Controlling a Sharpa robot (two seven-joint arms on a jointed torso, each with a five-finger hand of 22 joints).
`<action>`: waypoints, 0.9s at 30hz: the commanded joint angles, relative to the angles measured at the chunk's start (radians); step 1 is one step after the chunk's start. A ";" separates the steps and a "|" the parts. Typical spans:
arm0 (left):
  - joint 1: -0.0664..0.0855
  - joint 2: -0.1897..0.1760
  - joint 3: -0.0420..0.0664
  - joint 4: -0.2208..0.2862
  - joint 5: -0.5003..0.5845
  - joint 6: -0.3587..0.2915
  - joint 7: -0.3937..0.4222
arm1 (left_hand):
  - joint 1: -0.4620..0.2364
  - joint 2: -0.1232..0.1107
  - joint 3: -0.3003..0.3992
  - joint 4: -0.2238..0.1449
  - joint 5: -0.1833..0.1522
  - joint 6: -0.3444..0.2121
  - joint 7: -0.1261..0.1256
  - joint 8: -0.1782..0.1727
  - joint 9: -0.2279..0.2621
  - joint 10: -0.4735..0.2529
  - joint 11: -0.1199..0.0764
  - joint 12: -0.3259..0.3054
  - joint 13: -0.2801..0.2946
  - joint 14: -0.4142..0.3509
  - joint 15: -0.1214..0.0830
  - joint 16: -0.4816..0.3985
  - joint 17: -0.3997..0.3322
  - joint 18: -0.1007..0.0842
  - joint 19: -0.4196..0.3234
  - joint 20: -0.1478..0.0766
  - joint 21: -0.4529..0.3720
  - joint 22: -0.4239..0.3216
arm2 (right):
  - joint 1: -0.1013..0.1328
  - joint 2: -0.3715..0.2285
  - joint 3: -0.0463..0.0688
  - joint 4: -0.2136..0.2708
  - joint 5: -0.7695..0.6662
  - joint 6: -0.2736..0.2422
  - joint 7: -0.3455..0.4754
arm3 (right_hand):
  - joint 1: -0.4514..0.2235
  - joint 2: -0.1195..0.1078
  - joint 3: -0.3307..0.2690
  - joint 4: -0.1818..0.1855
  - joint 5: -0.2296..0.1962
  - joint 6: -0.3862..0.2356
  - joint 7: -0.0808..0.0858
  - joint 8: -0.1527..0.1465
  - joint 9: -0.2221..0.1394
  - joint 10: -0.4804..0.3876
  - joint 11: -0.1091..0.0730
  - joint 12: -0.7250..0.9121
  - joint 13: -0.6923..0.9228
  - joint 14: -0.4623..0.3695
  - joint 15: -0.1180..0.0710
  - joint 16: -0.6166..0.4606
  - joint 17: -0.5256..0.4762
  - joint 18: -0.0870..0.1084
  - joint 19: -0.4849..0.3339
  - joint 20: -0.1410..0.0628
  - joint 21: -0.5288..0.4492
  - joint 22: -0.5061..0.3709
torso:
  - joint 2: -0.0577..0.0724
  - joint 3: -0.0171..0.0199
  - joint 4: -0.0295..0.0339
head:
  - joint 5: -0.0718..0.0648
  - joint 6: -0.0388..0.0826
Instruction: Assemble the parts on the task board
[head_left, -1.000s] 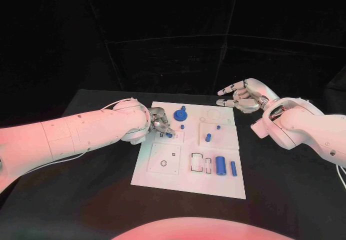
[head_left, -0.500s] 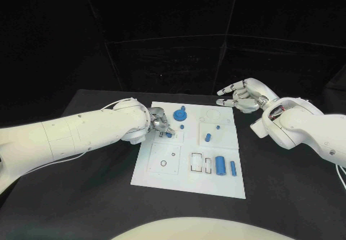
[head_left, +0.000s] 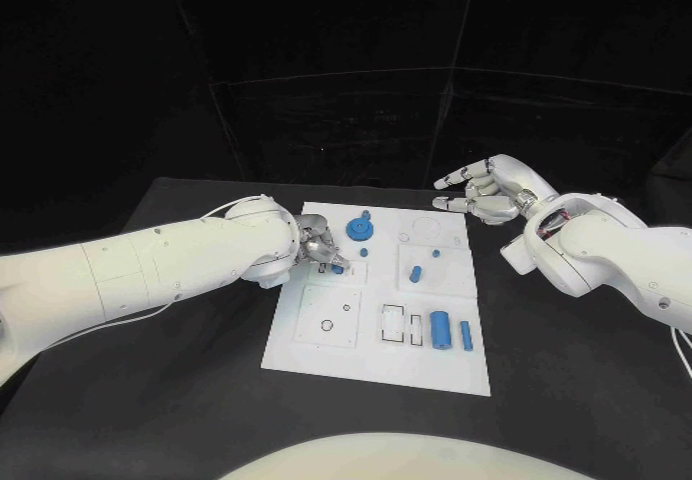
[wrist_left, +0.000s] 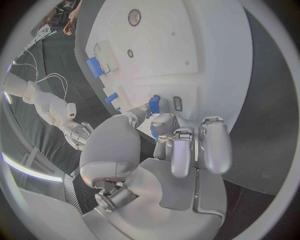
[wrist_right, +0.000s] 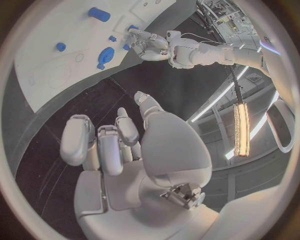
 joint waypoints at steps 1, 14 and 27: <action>0.000 0.000 -0.001 0.002 0.007 0.009 -0.009 | -0.012 -0.001 -0.001 0.009 0.005 0.011 0.000 -0.002 0.000 0.011 0.000 0.008 0.003 0.106 -0.008 0.003 0.263 -0.019 0.007 -0.001 0.006 0.003 | 0.002 0.001 0.001 -0.001 0.003 0.005 0.004 | 0.003 0.006 -0.001 0.003 0.005 0.005 -0.002 0.005 -0.002 -0.003 -0.001 -0.004 -0.001 0.058 -0.009 -0.003 0.028 0.003 -0.003 -0.002 -0.005 -0.001 | 0.000 0.0001 0.0004 | 0.000 -0.001; 0.002 0.006 -0.001 -0.006 0.007 0.003 -0.011 | -0.046 -0.002 -0.008 0.035 0.004 0.021 -0.001 -0.003 0.000 0.018 -0.001 0.015 0.013 0.106 -0.009 0.003 0.263 -0.021 0.010 -0.003 0.013 0.014 | 0.002 0.002 0.001 -0.005 0.003 0.005 0.004 | 0.003 0.006 -0.001 0.003 0.010 0.005 -0.002 0.005 -0.002 -0.004 -0.001 -0.005 -0.002 0.057 -0.009 -0.005 0.026 0.003 -0.005 -0.002 -0.007 -0.004 | 0.000 0.0003 -0.0007 | -0.001 -0.001; 0.004 0.015 -0.001 -0.018 0.007 0.025 -0.014 | -0.085 -0.007 -0.047 0.066 0.000 0.032 -0.001 -0.001 0.003 0.025 -0.001 0.025 0.025 0.106 -0.009 0.003 0.263 -0.023 0.013 -0.003 0.020 0.026 | 0.002 0.002 0.001 -0.006 0.009 0.006 0.005 | -0.001 0.005 -0.002 0.006 0.013 0.004 -0.001 0.005 -0.002 -0.008 -0.001 -0.011 -0.009 0.055 -0.009 -0.009 0.016 0.006 -0.011 -0.002 -0.013 -0.018 | 0.000 0.0004 -0.0006 | -0.005 -0.003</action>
